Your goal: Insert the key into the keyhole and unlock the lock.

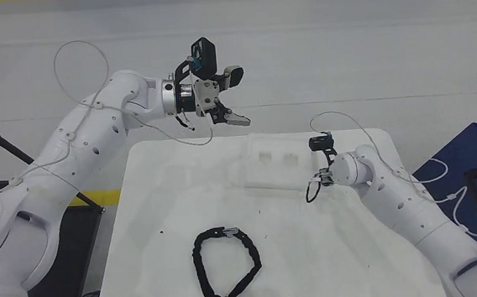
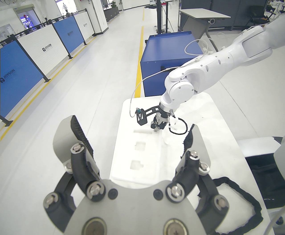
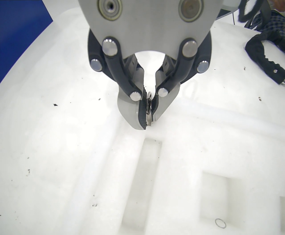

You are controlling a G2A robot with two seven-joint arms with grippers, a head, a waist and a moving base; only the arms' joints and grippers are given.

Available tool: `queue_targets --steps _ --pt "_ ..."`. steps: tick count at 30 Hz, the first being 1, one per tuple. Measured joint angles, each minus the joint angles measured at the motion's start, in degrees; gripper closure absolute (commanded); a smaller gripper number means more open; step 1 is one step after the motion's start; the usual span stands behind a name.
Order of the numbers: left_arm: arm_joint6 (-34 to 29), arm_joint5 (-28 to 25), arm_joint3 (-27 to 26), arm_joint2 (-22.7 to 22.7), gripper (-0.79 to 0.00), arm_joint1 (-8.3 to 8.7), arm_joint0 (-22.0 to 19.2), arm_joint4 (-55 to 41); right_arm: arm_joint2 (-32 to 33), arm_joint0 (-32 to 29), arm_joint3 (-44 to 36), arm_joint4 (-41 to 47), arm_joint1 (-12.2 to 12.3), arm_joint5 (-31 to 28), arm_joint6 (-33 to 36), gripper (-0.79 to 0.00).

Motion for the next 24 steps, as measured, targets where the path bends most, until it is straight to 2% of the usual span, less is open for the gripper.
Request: queue_targets --steps 9,16,24 --pt "0.00 0.00 0.00 0.00 -0.785 0.00 0.00 0.00 1.93 0.12 -2.81 -2.25 0.36 0.75 3.09 0.000" --pt "0.00 0.00 0.00 0.00 -0.785 0.00 0.00 0.00 5.85 -1.03 -9.07 -4.16 1.74 1.41 6.77 0.000" --pt "0.00 0.00 0.00 0.00 -0.785 0.00 0.00 0.00 13.29 -5.09 -18.07 1.78 3.42 -0.32 9.21 0.000"
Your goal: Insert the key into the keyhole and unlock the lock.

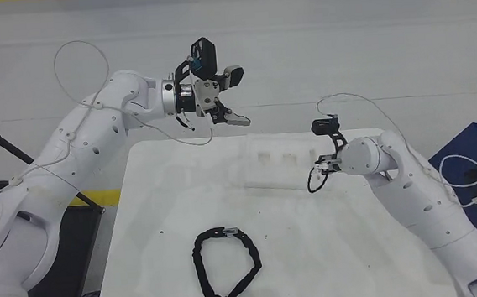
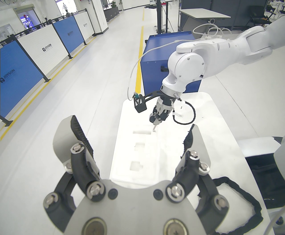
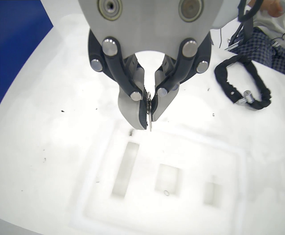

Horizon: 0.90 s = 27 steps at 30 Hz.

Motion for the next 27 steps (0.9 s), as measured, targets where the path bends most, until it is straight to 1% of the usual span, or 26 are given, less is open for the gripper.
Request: queue_targets --steps 4,7,13,17,22,27 --pt "0.00 0.00 0.00 0.00 -0.785 0.00 0.00 0.00 3.53 -2.26 -3.55 4.96 0.53 -1.44 0.26 0.000" --pt "0.00 0.00 0.00 0.00 -0.785 0.00 0.00 0.00 6.32 -4.25 -5.07 10.86 0.61 -2.22 -1.72 0.000" --pt "0.00 0.00 0.00 0.00 -0.785 0.00 0.00 0.00 10.10 -7.31 -3.63 24.19 0.32 -5.38 -5.94 0.000" --pt "0.00 0.00 0.00 0.00 -0.785 0.00 0.00 0.00 11.25 -8.13 -2.73 30.15 0.15 -7.34 -7.07 0.000" --pt "0.00 0.00 0.00 0.00 -0.785 0.00 0.00 0.00 12.98 -9.01 -2.96 34.11 0.44 -9.54 -5.97 0.000" --pt "0.00 0.00 0.00 0.00 -0.785 0.00 0.00 0.00 13.86 -9.54 -4.41 34.87 0.74 -10.50 -5.50 0.000"
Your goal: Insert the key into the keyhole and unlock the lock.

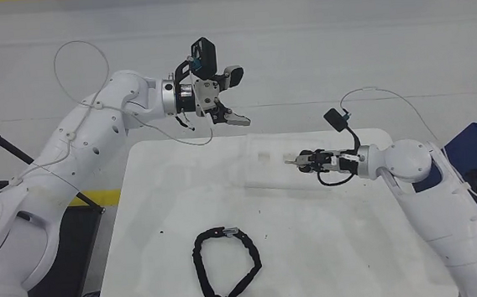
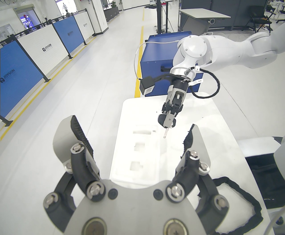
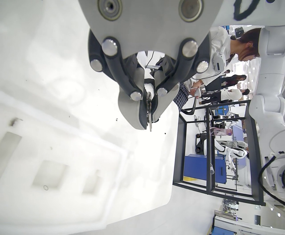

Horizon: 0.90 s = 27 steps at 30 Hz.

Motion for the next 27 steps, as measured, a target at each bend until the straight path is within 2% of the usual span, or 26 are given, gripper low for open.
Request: queue_targets --steps 11,13,15,20,27 --pt "0.00 0.00 0.01 0.00 -0.785 0.00 0.01 0.00 0.01 -0.01 -0.10 0.01 0.01 -0.10 0.07 0.000" --pt "-1.40 1.39 -0.30 -0.07 -0.785 0.17 0.44 1.56 0.01 -0.01 -0.10 0.00 0.01 -0.10 0.07 0.000" --pt "-3.49 3.19 -1.21 -0.24 -0.785 0.50 1.45 4.93 0.01 -0.01 -0.10 0.00 0.01 -0.10 0.07 0.000" --pt "-4.23 0.25 -1.19 -1.10 -0.785 1.41 5.30 7.85 0.01 -0.01 -0.10 0.00 0.01 -0.10 0.07 0.000" --pt "-3.64 0.00 -2.50 -0.69 -0.785 1.64 9.21 12.86 0.01 -0.01 -0.10 0.00 0.01 -0.10 0.07 0.000"
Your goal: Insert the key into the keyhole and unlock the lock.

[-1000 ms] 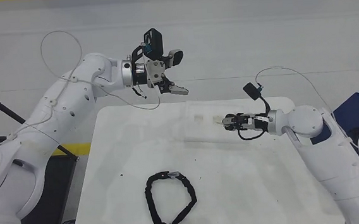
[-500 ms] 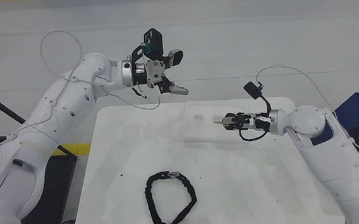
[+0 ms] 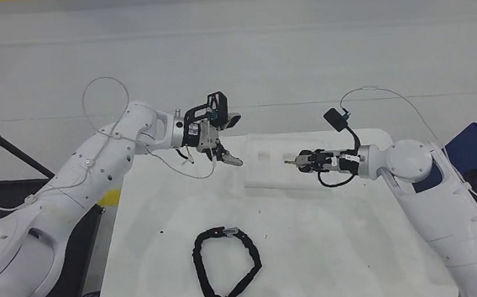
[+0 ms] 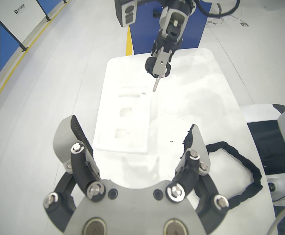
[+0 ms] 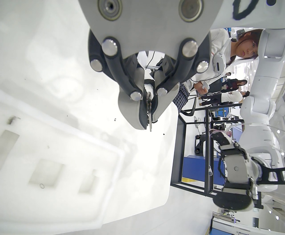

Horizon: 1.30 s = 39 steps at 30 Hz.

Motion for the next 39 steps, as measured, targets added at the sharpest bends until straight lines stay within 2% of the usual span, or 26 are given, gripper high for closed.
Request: queue_targets --steps 10,22,27,39 --pt "9.42 0.00 0.21 5.99 -0.785 -0.57 3.64 10.24 0.00 0.00 0.00 0.00 0.00 0.00 0.00 0.000" --pt "7.98 0.00 2.66 5.87 -0.785 -2.57 10.69 21.09 0.00 0.00 0.00 0.00 0.00 0.00 0.00 0.000" --pt "8.97 0.00 3.75 5.87 -0.785 -3.36 11.73 22.55 0.00 0.00 0.00 0.00 0.00 0.00 0.00 0.000" --pt "9.18 0.00 3.79 5.87 -0.785 -3.39 11.87 22.73 0.00 0.00 0.00 0.00 0.00 0.00 0.00 0.000"
